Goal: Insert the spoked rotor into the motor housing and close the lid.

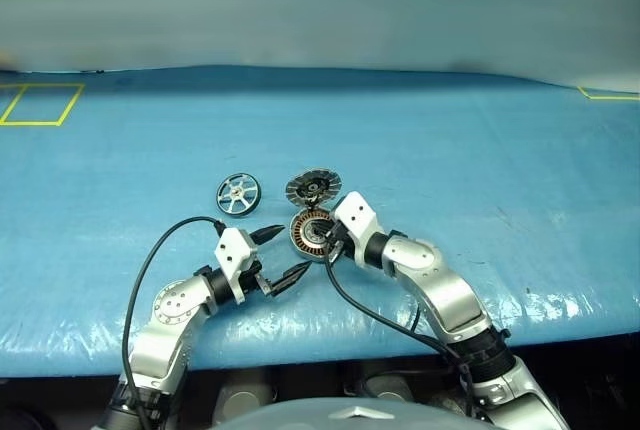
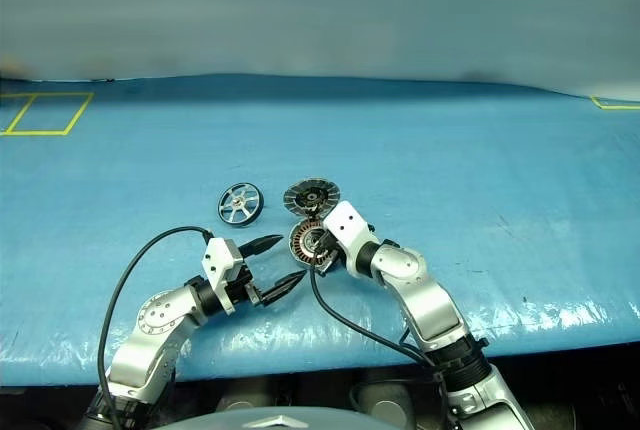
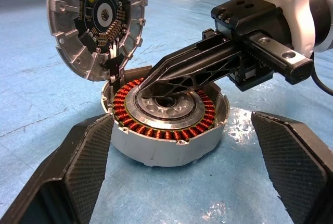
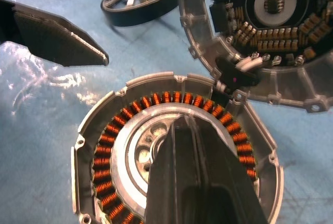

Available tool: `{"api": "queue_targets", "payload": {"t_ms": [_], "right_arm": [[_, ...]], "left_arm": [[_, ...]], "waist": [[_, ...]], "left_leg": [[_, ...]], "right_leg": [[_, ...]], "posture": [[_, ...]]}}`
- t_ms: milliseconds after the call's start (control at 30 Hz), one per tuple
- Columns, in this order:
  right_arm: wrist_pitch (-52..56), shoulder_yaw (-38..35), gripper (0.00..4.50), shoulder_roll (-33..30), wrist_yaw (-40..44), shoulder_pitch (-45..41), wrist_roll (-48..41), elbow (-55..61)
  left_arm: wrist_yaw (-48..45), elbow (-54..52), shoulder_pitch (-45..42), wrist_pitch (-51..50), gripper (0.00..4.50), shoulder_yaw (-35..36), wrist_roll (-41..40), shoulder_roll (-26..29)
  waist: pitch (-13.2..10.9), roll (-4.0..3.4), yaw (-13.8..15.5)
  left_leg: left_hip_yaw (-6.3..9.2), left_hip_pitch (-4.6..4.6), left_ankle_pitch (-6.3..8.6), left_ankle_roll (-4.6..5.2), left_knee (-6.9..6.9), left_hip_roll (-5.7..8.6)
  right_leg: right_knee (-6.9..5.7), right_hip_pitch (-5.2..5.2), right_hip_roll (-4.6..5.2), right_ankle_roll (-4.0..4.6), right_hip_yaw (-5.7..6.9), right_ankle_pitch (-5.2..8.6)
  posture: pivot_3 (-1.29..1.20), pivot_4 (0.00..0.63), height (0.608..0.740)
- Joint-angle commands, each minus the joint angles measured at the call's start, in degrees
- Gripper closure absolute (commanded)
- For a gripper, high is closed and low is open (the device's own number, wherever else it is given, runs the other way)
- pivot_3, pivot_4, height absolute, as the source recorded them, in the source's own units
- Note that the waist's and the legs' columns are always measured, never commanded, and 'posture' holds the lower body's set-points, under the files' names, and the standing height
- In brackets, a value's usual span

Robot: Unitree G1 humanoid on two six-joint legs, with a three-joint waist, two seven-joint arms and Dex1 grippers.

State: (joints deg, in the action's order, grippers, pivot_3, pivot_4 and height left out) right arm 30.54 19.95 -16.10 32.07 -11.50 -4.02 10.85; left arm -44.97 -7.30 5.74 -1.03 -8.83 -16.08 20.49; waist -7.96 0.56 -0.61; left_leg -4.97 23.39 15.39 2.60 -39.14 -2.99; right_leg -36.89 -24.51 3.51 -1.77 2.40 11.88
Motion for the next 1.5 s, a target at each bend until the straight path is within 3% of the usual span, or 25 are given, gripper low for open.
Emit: {"api": "queue_targets", "payload": {"t_ms": [33,633,1167,1333,1500], "right_arm": [[1.15,1.78,4.49,-2.78,-1.21,1.79,3.78,-3.91],[-5.04,-4.53,4.49,4.46,3.37,2.91,-9.82,3.17],[-3.07,-6.85,4.49,-3.94,6.08,7.61,-13.38,10.84],[-1.89,-7.74,4.49,-4.63,5.28,10.37,-14.58,14.3],[-1.65,-6.8,4.49,-6.1,4.63,12.19,-13.38,16.79]], "left_arm": [[0.25,-3.66,-0.6,-0.1,0.0,0.16,-0.74,-0.03],[0.48,-4.15,-0.75,-0.66,0.0,0.04,-0.8,0.09],[1.25,-1.39,-1.66,0.93,0.0,9.37,-4.09,1.84],[0.68,0.12,-4.76,0.43,0.0,13.96,-5.38,4.59],[-1.16,2.89,-12.79,-5.85,0.0,15.97,-4.42,13.25]], "waist": [[0.0,0.0,0.02],[-0.1,-0.02,-0.06],[-0.15,-0.04,0.05],[-0.17,-0.02,0.0],[-0.21,0.02,0.22]], "left_leg": [[0.0,0.0,0.0,0.0,0.0,0.0],[-0.02,0.31,-0.01,-0.01,0.01,-0.01],[0.01,0.33,-0.01,-0.01,0.02,0.01],[0.0,0.31,-0.01,-0.02,0.01,-0.01],[0.03,0.32,-0.03,-0.04,0.0,0.0]], "right_leg": [[0.0,0.0,0.0,0.0,0.0,0.0],[0.0,-0.04,-0.04,-0.05,-0.01,0.03],[0.01,-0.04,-0.02,-0.09,0.01,0.06],[0.01,-0.04,-0.04,-0.26,0.01,0.16],[-0.01,-0.04,-0.05,-0.25,0.06,0.15]], "posture": [[0.0,0.15,0.74],[0.0,0.15,0.74],[0.0,0.15,0.74],[0.0,0.15,0.74],[0.0,0.15,0.74]]}}
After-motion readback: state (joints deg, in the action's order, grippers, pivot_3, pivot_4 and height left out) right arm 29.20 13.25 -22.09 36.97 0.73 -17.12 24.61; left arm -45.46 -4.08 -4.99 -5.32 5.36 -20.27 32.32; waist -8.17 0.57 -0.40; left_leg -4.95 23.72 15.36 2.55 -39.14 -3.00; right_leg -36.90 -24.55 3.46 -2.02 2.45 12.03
